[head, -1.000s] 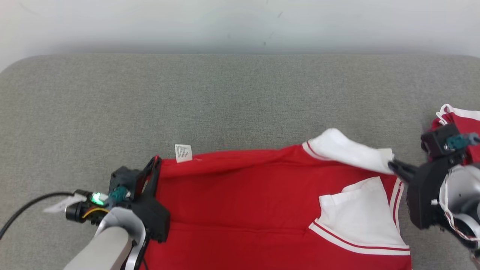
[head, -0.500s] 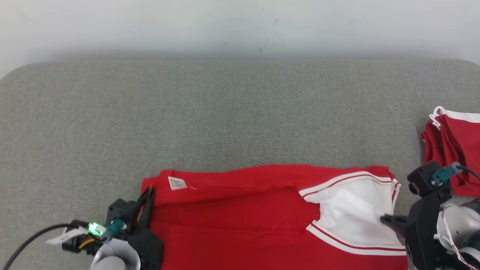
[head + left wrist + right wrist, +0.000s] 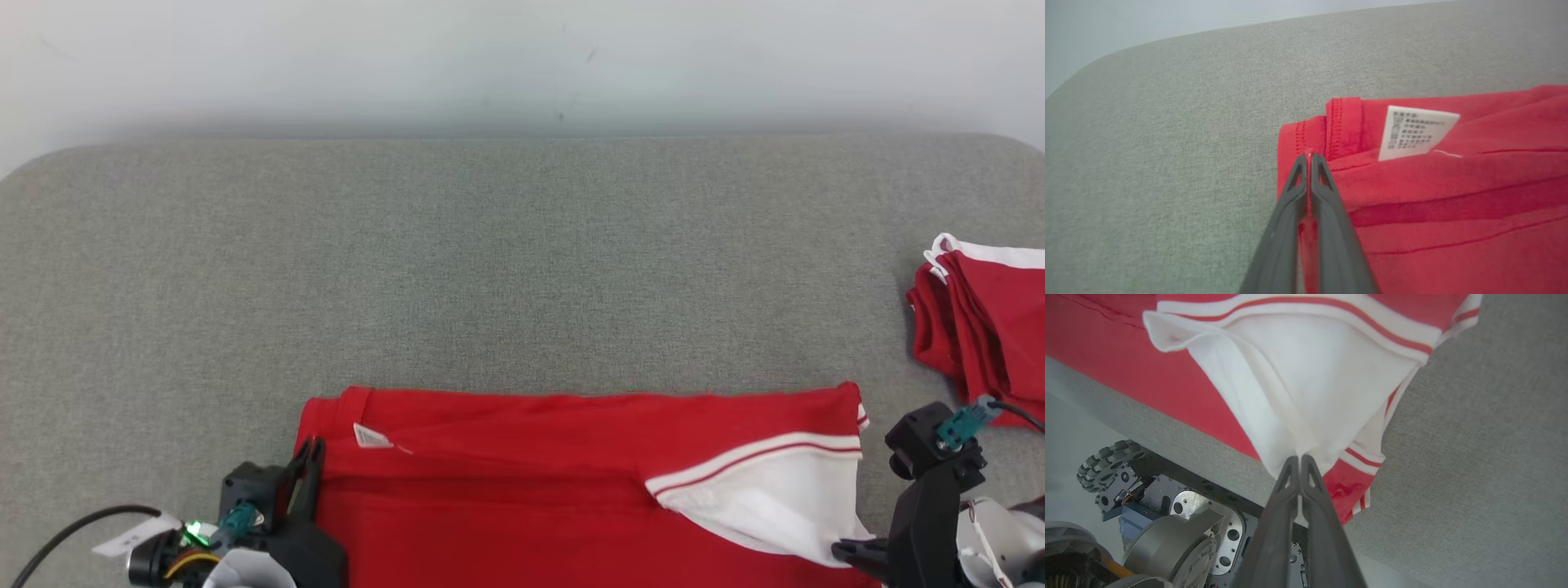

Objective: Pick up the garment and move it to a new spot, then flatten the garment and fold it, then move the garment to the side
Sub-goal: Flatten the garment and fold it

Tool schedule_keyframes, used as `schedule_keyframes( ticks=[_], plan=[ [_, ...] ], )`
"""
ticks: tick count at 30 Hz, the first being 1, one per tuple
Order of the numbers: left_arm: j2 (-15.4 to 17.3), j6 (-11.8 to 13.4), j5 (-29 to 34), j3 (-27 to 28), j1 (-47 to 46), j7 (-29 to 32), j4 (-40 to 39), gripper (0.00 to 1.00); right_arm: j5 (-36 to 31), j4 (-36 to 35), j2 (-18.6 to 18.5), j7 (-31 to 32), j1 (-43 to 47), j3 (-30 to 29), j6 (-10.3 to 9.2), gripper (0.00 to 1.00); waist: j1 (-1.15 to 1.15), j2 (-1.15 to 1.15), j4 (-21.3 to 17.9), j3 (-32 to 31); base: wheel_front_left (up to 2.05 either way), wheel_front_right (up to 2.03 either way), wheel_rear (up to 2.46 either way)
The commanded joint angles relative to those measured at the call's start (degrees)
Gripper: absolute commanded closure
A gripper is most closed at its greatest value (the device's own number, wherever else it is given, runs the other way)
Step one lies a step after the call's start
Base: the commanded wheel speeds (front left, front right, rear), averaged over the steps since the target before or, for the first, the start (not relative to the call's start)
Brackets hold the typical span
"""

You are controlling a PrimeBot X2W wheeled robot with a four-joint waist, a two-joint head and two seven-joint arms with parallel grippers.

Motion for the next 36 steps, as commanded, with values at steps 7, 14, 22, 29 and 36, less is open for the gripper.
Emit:
schedule_keyframes(
  ticks=[7, 14, 22, 29, 36],
  plan=[
    [-0.57, 1.03, -1.88, 0.89, 2.87, -0.49, 0.3, 0.86, -0.85, -0.84, 2.21, 2.37, 2.6, -1.38, 0.05, 1.0, 0.0, 0.0, 0.01, -0.51, 0.0, 0.0, 0.0],
    [-0.63, 2.1, -3.23, 2.49, 4.72, -0.61, -0.32, 0.0, -1.51, -0.79, 5.03, -0.1, 2.57, -2.54, 0.05, 0.0, 0.0, 0.0, 0.31, -1.3, 0.0, 0.0, 0.0],
    [0.64, 2.63, 0.47, 13.53, 11.86, -1.08, -13.38, 0.0, -1.27, -2.89, 11.44, -9.41, 6.42, -9.28, 0.05, 0.0, 0.0, 0.0, 1.43, -4.81, 0.0, 0.0, 0.0],
    [-3.0, -3.09, 6.97, 25.52, 21.95, -1.1, -29.86, 0.0, -9.53, 0.89, 19.32, -18.84, 9.59, -17.65, 0.05, 0.0, 0.0, 0.0, 2.2, -6.6, 0.0, 0.0, 0.0],
    [-5.88, -13.48, 8.15, 35.35, 29.72, -1.11, -35.98, 0.0, -15.58, 5.01, 25.65, -17.0, 10.84, -21.82, 0.05, 0.0, 0.0, 0.0, 2.84, -6.74, 0.0, 0.0, 0.0]
  ],
)
